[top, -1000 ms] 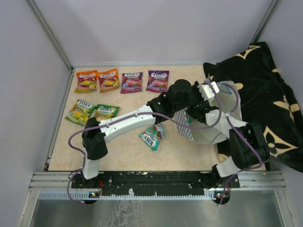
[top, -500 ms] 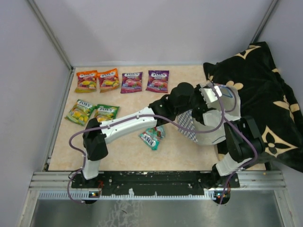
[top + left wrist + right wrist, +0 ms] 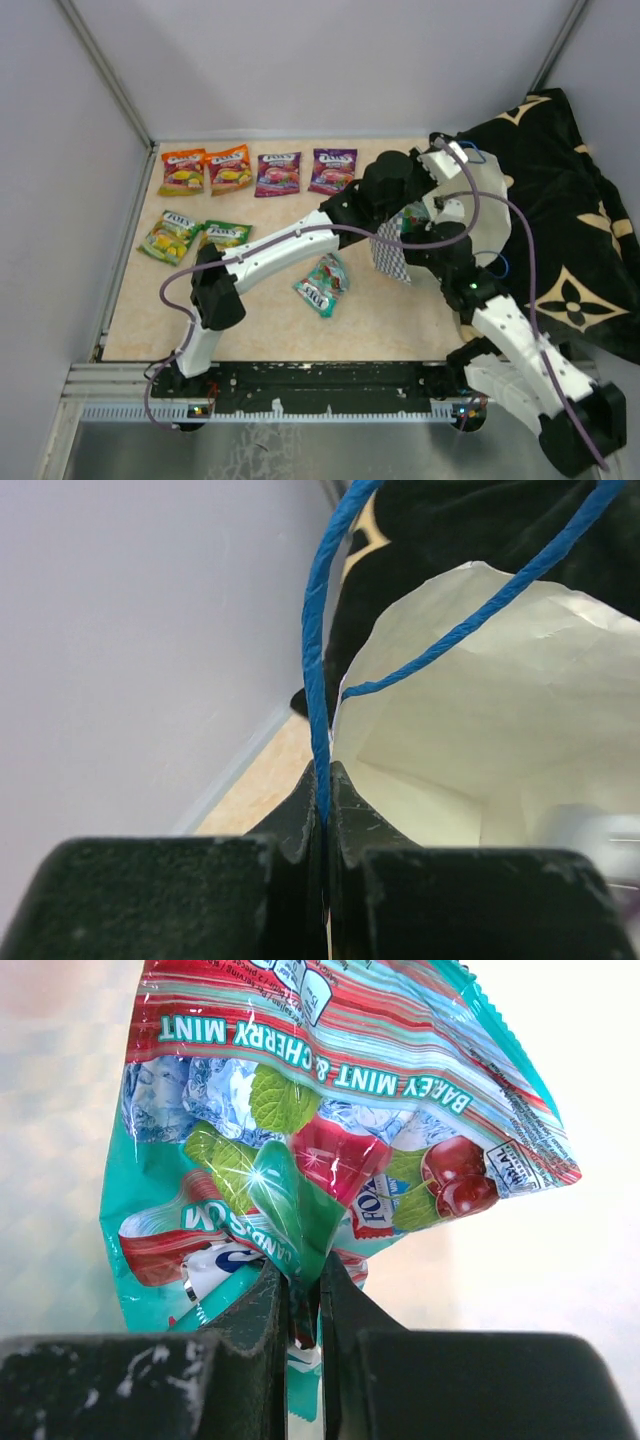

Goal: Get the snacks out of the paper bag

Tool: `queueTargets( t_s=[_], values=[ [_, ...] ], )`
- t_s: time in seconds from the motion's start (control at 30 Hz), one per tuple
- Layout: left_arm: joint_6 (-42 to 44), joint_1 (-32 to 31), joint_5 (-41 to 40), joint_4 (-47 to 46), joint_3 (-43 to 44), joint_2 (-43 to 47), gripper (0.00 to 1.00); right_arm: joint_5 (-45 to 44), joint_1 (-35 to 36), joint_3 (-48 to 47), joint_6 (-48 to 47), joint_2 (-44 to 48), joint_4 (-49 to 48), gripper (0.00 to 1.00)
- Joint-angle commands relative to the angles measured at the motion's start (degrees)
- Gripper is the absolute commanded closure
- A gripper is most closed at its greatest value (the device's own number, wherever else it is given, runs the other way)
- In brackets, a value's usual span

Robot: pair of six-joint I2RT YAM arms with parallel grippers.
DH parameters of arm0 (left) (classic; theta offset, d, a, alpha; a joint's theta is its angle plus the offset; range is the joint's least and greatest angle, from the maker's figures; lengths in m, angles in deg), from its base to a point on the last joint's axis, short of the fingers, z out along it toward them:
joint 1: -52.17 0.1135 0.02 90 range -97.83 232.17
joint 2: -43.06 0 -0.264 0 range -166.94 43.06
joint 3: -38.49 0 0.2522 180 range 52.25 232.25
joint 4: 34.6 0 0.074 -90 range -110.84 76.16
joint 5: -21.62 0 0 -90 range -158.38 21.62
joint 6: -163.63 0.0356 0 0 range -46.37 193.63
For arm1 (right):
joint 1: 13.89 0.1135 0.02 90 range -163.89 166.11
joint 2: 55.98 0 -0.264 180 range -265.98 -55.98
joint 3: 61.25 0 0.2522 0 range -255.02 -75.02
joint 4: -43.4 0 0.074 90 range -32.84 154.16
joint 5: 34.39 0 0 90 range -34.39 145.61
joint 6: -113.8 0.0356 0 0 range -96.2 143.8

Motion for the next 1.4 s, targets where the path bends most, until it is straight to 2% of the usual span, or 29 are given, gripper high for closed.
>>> queueTargets(
  t_s=[0.0,0.1,0.17,0.23,0.37,0.57,0.63,0.83,0.93,1.07,1.23,1.33,1.37],
  values=[
    [-4.5,3.4,-2.0,1.9,5.3,-2.7,1.00,0.2,0.1,-0.9,-6.4,15.0,7.9,1.00],
    [-4.8,4.8,-1.3,1.8,7.6,-4.3,1.00,0.8,0.1,-5.3,-9.7,20.3,14.1,1.00],
    [-5.9,6.1,-0.9,2.5,10.5,-6.1,1.00,2.6,0.1,-9.5,-10.7,20.8,18.2,1.00],
    [-8.1,7.9,-0.3,3.2,13.6,-8.1,1.00,0.8,0.1,-15.4,-11.1,20.4,23.1,1.00],
    [-15.1,12.1,3.5,1.5,15.1,-9.6,1.00,0.2,0.1,-24.1,-12.6,20.3,28.7,1.00],
    [-24.3,14.8,8.1,-3.6,15.6,-12.5,1.00,12.9,0.1,-34.5,-15.3,15.9,35.9,1.00],
    [-26.7,15.5,10.8,-5.9,15.8,-13.8,1.00,19.0,0.1,-34.4,-16.6,13.7,39.7,1.00],
    [-31.9,18.0,15.8,-7.7,15.5,-14.9,0.98,20.7,0.1,-22.5,-14.4,16.7,36.7,1.00],
    [-34.1,19.5,18.5,-8.3,14.0,-13.4,0.80,20.9,1.7,-16.9,-13.1,17.4,33.5,1.00],
    [-35.1,20.9,21.3,-8.8,12.3,-11.4,0.58,14.6,9.6,-10.5,-11.4,15.6,28.2,1.00],
    [-33.7,21.6,24.9,-7.7,11.7,-9.1,0.26,3.4,21.7,-4.8,-6.7,5.6,20.0,1.00],
    [-32.0,22.1,26.7,-6.8,10.5,-6.2,0.04,1.3,24.2,-2.7,-4.1,-0.8,13.4,1.00],
    [-31.4,22.3,27.3,-6.6,10.1,-5.0,0.01,0.3,24.4,-2.1,-3.2,-2.7,11.9,1.00]
  ],
)
